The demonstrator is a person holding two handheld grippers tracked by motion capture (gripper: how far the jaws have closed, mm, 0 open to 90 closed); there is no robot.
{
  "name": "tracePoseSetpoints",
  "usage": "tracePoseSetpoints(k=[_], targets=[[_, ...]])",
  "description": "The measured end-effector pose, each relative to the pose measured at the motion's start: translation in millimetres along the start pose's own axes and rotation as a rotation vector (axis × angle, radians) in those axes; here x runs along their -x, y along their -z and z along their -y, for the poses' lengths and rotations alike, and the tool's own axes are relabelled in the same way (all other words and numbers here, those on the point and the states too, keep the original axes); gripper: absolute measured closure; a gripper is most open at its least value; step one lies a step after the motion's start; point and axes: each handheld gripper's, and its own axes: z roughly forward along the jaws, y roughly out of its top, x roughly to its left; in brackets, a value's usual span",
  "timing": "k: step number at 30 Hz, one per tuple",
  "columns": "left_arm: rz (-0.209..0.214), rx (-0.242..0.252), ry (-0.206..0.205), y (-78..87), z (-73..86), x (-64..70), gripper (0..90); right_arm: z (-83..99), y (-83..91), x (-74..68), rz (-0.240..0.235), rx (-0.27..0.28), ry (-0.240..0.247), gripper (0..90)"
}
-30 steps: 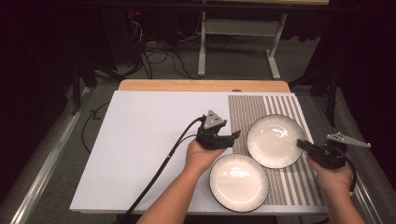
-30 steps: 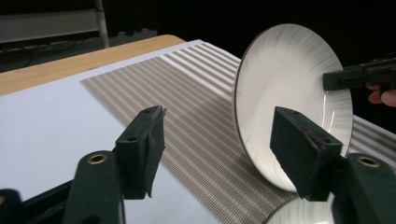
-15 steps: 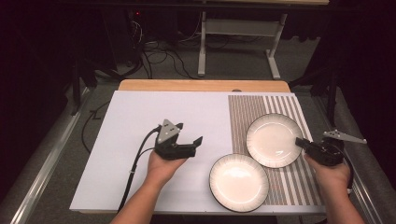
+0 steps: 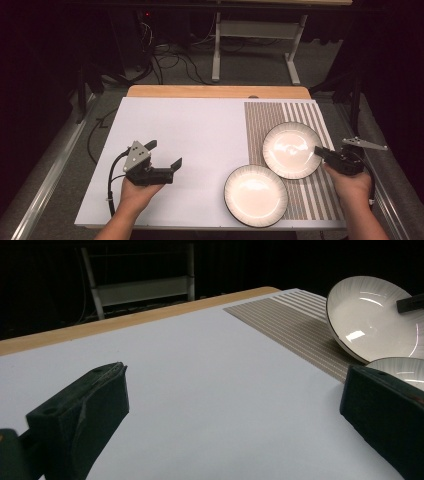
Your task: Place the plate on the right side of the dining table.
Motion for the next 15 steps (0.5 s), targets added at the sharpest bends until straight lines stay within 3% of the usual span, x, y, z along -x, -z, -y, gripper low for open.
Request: tracePoseSetpoints(k=[5, 10, 15], targets=[[-0.007, 0.021, 0.018, 10.3, 6.8, -4.9, 0.2, -1.4, -3.9, 1.3, -0.001, -0.009, -0.005, 82.8], [0.000, 0.002, 0.027, 9.3, 11.1, -9.0, 0.2, -1.8, -6.5, 1.7, 0.002, -0.009, -0.019, 82.7], [-0.006, 0.018, 0.027, 11.2, 10.2, -9.0, 0.2, -2.1, -7.5, 2.2, 0.005, -0.013, -0.023, 82.5]])
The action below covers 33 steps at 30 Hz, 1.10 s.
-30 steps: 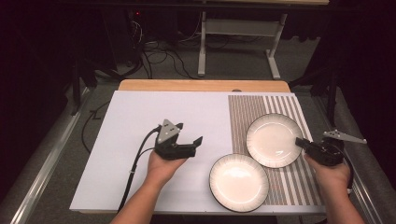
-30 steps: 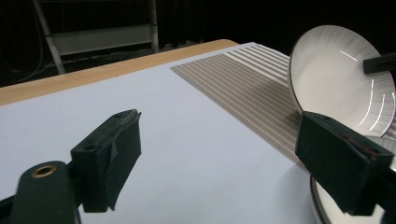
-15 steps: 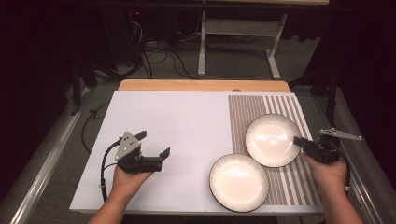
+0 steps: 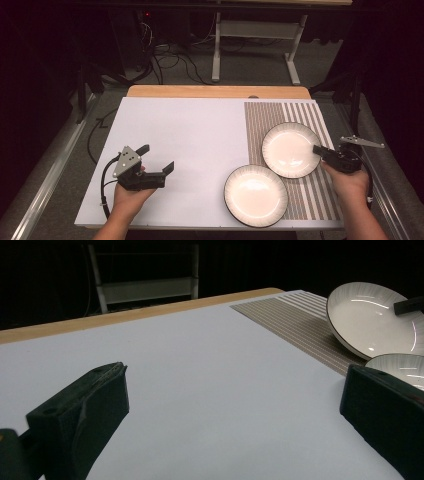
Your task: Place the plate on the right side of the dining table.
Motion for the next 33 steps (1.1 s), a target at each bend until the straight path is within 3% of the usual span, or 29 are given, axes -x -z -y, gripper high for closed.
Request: tracePoseSetpoints(k=[10, 25, 33], targets=[[-0.008, 0.002, 0.026, 0.6, 2.1, -4.6, 0.2, 0.4, -2.7, 2.6, -0.003, -0.007, -0.031, 82.3], [0.002, -0.006, 0.031, -2.9, 3.0, -5.0, 0.2, 1.6, -14.2, 10.8, -0.008, -0.036, -0.098, 80.7], [-0.003, -0.007, 0.046, -1.1, 2.3, -9.5, 0.2, 4.5, -18.4, 13.8, 0.036, -0.058, -0.101, 80.5]])
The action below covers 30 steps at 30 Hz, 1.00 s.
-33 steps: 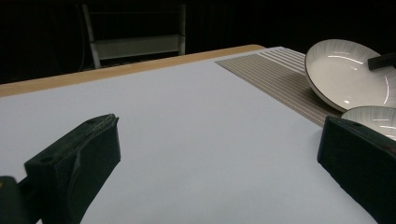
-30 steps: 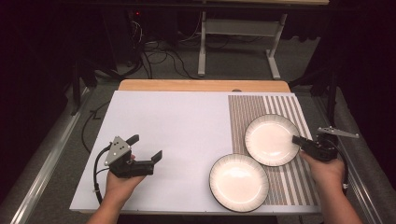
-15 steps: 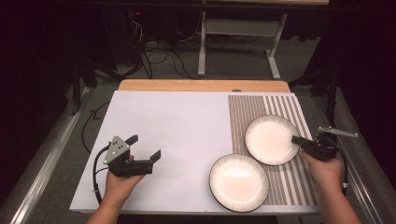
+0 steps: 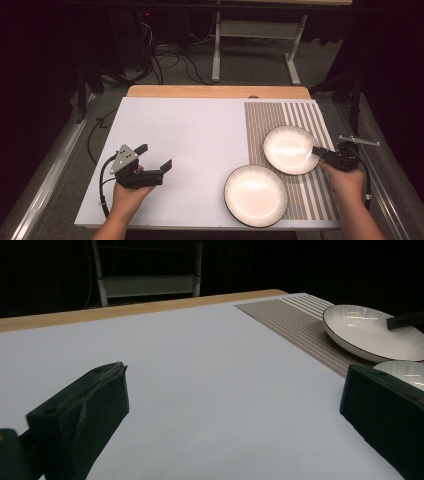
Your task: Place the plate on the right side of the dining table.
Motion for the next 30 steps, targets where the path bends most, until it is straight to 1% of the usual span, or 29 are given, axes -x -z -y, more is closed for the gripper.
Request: tracePoseSetpoints(k=[3, 6, 8, 10, 13, 14, 16, 18, 21, 23, 25, 28, 30], targets=[[-0.003, 0.003, 0.005, 0.9, 0.0, -1.6, 0.2, 0.2, -0.2, -1.0, 0.010, 0.000, 0.001, 80.4], [0.000, -0.007, 0.006, 0.3, 0.8, -3.1, 0.2, 1.0, -0.7, -1.5, 0.025, -0.006, 0.004, 80.2], [-0.005, -0.012, 0.004, 0.6, 1.6, -3.9, 0.2, 1.9, -1.2, 0.0, 0.031, -0.008, 0.004, 80.5], [-0.011, -0.006, 0.002, 1.2, 1.7, -3.8, 0.2, 2.8, -2.0, 0.9, 0.040, -0.010, 0.010, 80.5], [-0.017, 0.000, 0.000, 2.7, 1.2, -3.7, 0.2, 3.3, -1.6, 0.1, 0.045, -0.005, 0.007, 80.3], [-0.017, -0.006, 0.000, 2.7, 1.3, -3.8, 0.2, 3.4, -1.7, -0.3, 0.049, -0.003, 0.010, 79.8], [-0.015, -0.013, -0.008, 3.2, 1.7, -3.4, 0.2, 3.6, -1.3, 0.0, 0.054, -0.003, 0.014, 75.9], [-0.018, -0.014, -0.017, 3.8, 1.7, -2.5, 0.2, 3.7, 0.0, 0.8, 0.053, 0.010, 0.014, 72.2], [-0.018, -0.012, -0.020, 5.3, 1.2, -2.5, 0.2, 2.9, 4.7, 0.6, 0.043, 0.035, 0.021, 65.8], [-0.021, -0.007, -0.020, 6.3, 0.9, -2.8, 0.2, 2.3, 8.2, -0.7, 0.040, 0.052, 0.040, 60.9], [-0.023, -0.010, -0.021, 7.4, 0.7, -3.7, 0.2, 2.0, 11.1, -2.9, 0.043, 0.060, 0.074, 55.6], [-0.028, -0.003, -0.018, 10.4, 0.3, -4.8, 0.2, 2.2, 15.5, -7.9, 0.035, 0.091, 0.122, 49.0], [-0.033, -0.001, -0.022, 12.1, 0.0, -5.3, 0.2, 2.3, 19.2, -13.6, 0.032, 0.124, 0.152, 44.0]])
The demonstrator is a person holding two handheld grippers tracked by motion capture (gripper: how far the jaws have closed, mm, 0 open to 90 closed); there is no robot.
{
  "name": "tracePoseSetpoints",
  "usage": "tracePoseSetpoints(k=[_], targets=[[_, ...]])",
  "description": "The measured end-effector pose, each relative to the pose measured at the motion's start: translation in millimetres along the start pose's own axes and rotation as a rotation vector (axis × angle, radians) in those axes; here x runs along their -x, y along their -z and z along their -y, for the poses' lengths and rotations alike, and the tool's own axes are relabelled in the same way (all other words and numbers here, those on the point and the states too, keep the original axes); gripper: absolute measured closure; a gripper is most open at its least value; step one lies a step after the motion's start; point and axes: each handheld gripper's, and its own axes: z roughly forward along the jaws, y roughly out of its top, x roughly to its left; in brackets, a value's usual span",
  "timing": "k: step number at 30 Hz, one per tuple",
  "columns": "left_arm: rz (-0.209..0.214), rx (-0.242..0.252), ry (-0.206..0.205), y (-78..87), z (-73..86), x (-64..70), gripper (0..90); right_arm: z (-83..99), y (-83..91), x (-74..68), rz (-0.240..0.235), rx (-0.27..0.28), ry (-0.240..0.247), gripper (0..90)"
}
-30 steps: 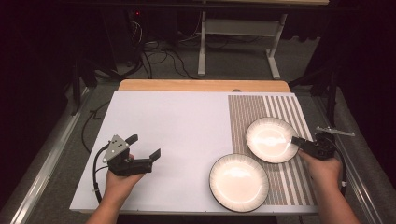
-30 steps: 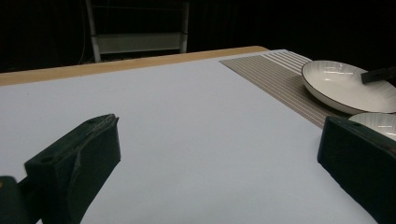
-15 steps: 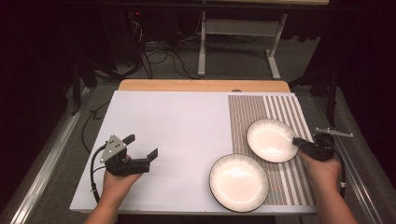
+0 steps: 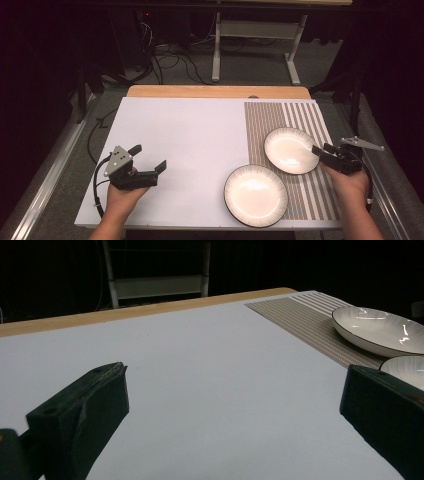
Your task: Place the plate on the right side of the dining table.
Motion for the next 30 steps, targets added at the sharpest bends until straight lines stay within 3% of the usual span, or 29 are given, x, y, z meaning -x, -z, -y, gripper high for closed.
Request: tracePoseSetpoints(k=[8, 13, 15, 22, 26, 30], targets=[[0.000, 0.001, -0.008, 4.0, 0.3, -0.3, 0.2, -4.2, 13.6, -31.4, -0.078, 0.078, 0.074, 22.0], [0.006, 0.001, -0.022, 5.2, 0.0, 3.5, 0.2, -4.6, 24.5, -65.3, -0.133, 0.129, 0.141, 7.7], [0.007, 0.005, -0.026, 5.8, -0.3, 5.3, 0.2, -4.1, 29.2, -79.6, -0.176, 0.146, 0.166, 2.0], [0.013, 0.037, -0.040, 16.0, -4.4, 11.5, 0.2, 2.7, 43.2, -121.6, -0.256, 0.196, 0.253, 0.4], [0.015, 0.043, -0.039, 17.6, -3.7, 12.1, 0.2, 5.7, 45.4, -130.1, -0.275, 0.197, 0.278, 0.4], [0.018, 0.057, -0.036, 19.9, -4.7, 13.6, 0.2, 6.1, 48.4, -130.4, -0.278, 0.201, 0.273, 0.4]])
